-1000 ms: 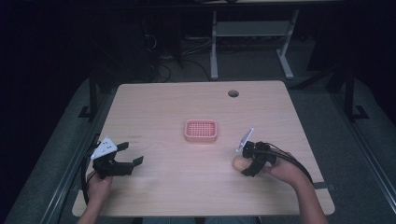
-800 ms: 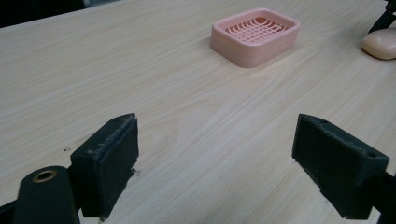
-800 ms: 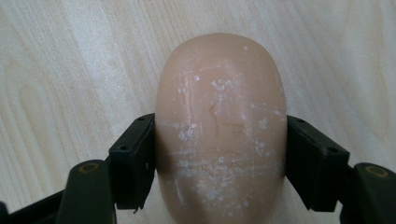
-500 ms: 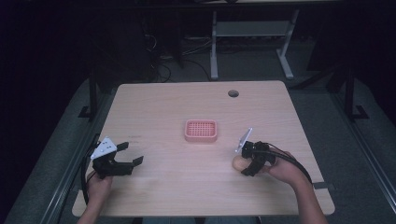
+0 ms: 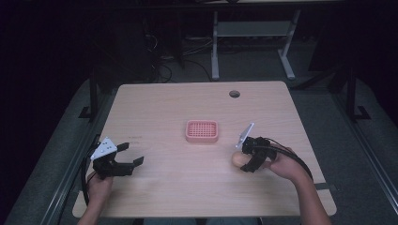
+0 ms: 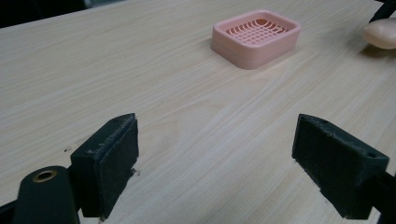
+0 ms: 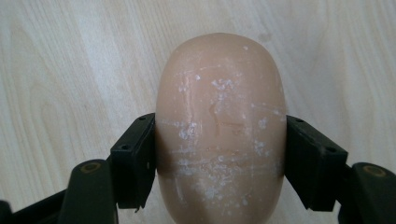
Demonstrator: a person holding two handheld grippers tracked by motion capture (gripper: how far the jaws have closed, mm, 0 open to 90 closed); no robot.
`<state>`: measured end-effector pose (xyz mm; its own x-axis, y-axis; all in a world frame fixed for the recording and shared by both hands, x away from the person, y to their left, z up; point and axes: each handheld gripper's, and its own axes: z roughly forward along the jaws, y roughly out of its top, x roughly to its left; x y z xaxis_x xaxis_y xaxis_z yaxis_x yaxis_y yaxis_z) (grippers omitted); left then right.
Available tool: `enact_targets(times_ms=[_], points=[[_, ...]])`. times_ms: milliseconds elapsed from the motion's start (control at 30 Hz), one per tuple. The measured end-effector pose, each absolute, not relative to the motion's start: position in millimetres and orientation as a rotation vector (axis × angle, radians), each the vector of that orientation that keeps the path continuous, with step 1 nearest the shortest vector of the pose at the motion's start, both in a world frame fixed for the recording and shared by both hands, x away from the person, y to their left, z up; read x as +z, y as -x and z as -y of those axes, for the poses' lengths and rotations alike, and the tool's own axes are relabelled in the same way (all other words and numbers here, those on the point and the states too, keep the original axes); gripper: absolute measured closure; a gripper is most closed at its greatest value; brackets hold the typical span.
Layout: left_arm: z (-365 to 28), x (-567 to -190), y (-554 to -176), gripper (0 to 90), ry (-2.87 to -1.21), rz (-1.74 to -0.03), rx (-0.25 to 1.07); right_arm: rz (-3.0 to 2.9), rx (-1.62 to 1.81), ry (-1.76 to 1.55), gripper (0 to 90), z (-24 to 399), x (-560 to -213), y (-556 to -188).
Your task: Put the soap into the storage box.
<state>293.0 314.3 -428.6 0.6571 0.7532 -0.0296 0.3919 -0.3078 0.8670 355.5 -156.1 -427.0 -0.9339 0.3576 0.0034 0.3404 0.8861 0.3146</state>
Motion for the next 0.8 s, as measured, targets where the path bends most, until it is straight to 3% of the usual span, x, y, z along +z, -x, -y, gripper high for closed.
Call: enact_targets(times_ms=[800], points=[[-313, -429, -294, 14.3, -1.933, -0.895, 0.483, -3.004, 0.522, -0.558, 31.9, 155, -424, -372]])
